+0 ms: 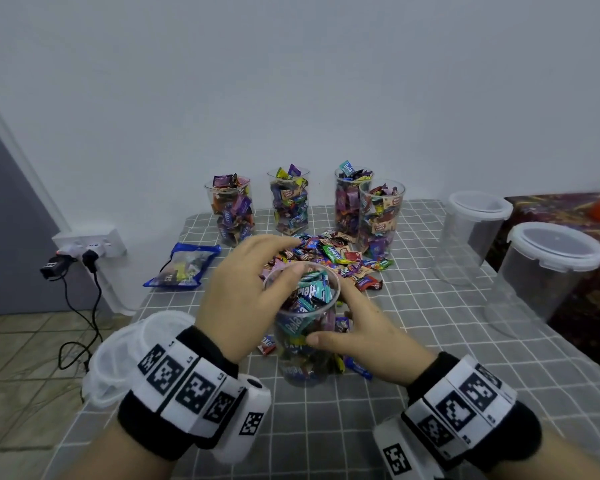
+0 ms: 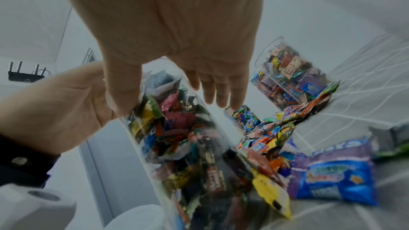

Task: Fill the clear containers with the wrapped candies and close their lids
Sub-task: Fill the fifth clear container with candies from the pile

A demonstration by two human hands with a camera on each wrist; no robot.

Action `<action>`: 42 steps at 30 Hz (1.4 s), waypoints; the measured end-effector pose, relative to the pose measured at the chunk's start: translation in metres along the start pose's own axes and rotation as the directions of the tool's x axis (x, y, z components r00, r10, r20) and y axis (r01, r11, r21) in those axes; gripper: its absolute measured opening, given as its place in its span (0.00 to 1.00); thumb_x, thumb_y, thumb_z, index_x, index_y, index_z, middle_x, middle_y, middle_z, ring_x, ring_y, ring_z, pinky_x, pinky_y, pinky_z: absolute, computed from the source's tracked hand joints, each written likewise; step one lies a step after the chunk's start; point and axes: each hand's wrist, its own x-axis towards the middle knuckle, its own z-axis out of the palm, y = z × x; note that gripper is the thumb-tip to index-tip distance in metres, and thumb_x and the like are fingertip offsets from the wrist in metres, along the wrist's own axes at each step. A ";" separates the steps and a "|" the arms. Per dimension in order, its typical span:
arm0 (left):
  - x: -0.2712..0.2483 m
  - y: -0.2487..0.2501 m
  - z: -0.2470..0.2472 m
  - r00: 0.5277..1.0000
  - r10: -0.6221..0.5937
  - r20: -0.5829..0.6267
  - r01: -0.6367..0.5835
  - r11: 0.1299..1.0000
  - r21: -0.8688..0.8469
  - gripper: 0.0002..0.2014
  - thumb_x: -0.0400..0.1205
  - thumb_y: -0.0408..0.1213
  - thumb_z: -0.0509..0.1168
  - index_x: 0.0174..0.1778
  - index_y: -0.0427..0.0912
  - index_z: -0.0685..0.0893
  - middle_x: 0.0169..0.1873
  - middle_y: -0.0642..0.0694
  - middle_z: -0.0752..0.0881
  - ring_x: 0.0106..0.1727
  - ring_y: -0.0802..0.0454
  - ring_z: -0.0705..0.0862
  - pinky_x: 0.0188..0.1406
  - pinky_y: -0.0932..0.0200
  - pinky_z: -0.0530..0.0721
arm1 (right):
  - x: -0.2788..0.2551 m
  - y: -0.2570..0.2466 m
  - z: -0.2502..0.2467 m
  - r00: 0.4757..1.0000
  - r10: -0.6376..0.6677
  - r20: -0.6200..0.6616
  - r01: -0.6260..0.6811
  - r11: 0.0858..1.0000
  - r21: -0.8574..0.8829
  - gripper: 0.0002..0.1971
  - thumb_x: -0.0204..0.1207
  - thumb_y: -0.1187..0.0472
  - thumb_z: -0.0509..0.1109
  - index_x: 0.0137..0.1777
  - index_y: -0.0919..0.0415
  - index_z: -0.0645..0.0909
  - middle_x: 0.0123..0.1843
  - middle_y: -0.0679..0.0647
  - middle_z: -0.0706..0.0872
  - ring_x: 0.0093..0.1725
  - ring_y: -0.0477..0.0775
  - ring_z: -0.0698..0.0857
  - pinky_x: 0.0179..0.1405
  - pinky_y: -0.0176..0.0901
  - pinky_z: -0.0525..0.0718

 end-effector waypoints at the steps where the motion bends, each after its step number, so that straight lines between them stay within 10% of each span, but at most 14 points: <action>1: -0.003 -0.003 0.000 0.997 -0.071 0.023 0.072 0.996 -0.049 0.25 0.74 0.59 0.62 0.67 0.56 0.78 0.59 0.63 0.78 0.61 0.67 0.76 0.62 0.58 0.78 | -0.002 0.002 -0.001 1.000 0.013 -0.009 -0.013 0.999 -0.040 0.40 0.66 0.57 0.80 0.74 0.40 0.63 0.71 0.38 0.73 0.70 0.38 0.73 0.70 0.45 0.76; 9: -0.022 -0.022 0.014 0.869 -0.323 0.374 0.444 0.844 -0.302 0.69 0.42 0.79 0.70 0.81 0.58 0.54 0.66 0.69 0.70 0.64 0.74 0.72 0.68 0.63 0.72 | -0.030 0.030 -0.022 0.944 0.297 -0.146 -0.326 0.910 -0.257 0.38 0.78 0.48 0.68 0.83 0.52 0.54 0.83 0.49 0.58 0.81 0.49 0.59 0.77 0.46 0.60; 16: -0.028 -0.029 0.024 0.876 -0.349 0.333 0.460 0.811 -0.361 0.56 0.47 0.67 0.79 0.72 0.62 0.65 0.67 0.62 0.77 0.66 0.64 0.77 0.71 0.50 0.76 | -0.048 0.060 -0.029 0.885 0.436 -0.165 -0.450 0.708 -0.545 0.40 0.78 0.34 0.57 0.83 0.56 0.52 0.85 0.54 0.52 0.83 0.52 0.53 0.81 0.48 0.54; 20: -0.029 -0.024 0.025 0.893 -0.358 0.274 0.440 0.825 -0.355 0.45 0.50 0.61 0.79 0.63 0.65 0.69 0.59 0.65 0.80 0.60 0.69 0.79 0.64 0.60 0.78 | -0.057 0.074 -0.024 0.894 0.408 -0.185 -0.409 0.577 -0.707 0.59 0.51 0.25 0.29 0.83 0.56 0.54 0.85 0.53 0.52 0.83 0.52 0.52 0.82 0.47 0.51; 24: -0.028 -0.021 0.024 0.903 -0.372 0.215 0.428 0.820 -0.380 0.44 0.48 0.60 0.80 0.61 0.62 0.72 0.57 0.66 0.81 0.58 0.69 0.80 0.59 0.66 0.77 | -0.061 0.074 -0.019 0.898 0.380 -0.222 -0.409 0.530 -0.743 0.60 0.50 0.26 0.23 0.83 0.54 0.53 0.86 0.53 0.49 0.84 0.51 0.47 0.81 0.46 0.44; 29: -0.013 -0.029 0.008 0.909 -0.395 0.131 0.414 0.826 -0.383 0.45 0.52 0.58 0.82 0.65 0.49 0.76 0.57 0.55 0.84 0.59 0.58 0.83 0.62 0.52 0.81 | -0.060 0.081 -0.016 0.890 0.398 -0.222 -0.412 0.495 -0.765 0.74 0.37 0.23 0.05 0.83 0.55 0.53 0.85 0.54 0.51 0.84 0.52 0.47 0.81 0.47 0.44; 42: 0.036 -0.112 -0.014 0.778 -0.572 -0.259 0.528 0.819 -0.223 0.44 0.62 0.49 0.81 0.71 0.39 0.71 0.64 0.43 0.81 0.62 0.47 0.81 0.64 0.49 0.80 | -0.061 0.085 -0.013 0.907 0.346 -0.239 -0.393 0.496 -0.774 0.57 0.55 0.29 0.21 0.83 0.56 0.52 0.86 0.55 0.50 0.84 0.53 0.46 0.81 0.47 0.43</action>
